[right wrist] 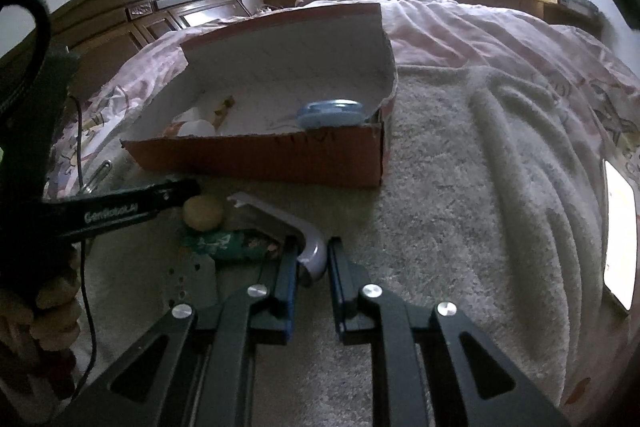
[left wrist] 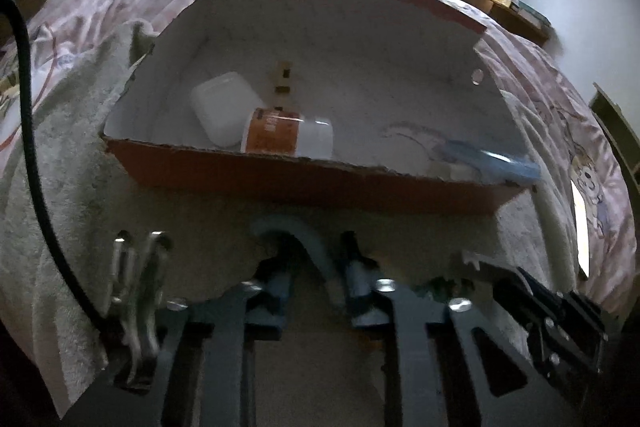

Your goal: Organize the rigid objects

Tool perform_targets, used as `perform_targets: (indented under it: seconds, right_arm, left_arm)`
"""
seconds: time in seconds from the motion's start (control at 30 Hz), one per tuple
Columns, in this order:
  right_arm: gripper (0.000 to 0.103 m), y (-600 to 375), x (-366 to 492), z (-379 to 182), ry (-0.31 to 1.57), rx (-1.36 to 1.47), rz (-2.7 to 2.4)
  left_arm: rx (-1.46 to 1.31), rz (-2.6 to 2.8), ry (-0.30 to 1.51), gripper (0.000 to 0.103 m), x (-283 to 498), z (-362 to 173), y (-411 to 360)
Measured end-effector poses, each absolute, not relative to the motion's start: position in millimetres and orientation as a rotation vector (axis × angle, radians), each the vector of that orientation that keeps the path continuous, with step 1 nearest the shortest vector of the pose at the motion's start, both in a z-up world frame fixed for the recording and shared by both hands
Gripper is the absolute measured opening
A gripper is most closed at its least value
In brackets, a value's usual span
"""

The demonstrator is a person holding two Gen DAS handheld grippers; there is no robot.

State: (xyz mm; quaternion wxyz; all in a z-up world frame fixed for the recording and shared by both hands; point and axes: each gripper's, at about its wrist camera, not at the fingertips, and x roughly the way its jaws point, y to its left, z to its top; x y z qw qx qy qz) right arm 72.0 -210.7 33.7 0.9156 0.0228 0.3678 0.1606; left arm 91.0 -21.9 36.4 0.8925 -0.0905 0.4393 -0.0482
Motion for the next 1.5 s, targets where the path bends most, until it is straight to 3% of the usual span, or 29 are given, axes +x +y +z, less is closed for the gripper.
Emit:
perform_targets:
  seconds: [0.1,0.6,1.5]
  right_arm:
    - [0.015,-212,70,34,0.753,0.050,0.335]
    - [0.015,-208,58,52,0.719,0.046,0.363]
    - [0.015,-195,152,84,0.666,0.054,0.299]
  left_arm:
    - [-0.166,-0.115,0.899,0.010,82,39,-20]
    - [-0.137,-0.160,0.780,0.010,49,78,-8]
    - [-0.074,-0.097,0.762,0.010,139,88,-2]
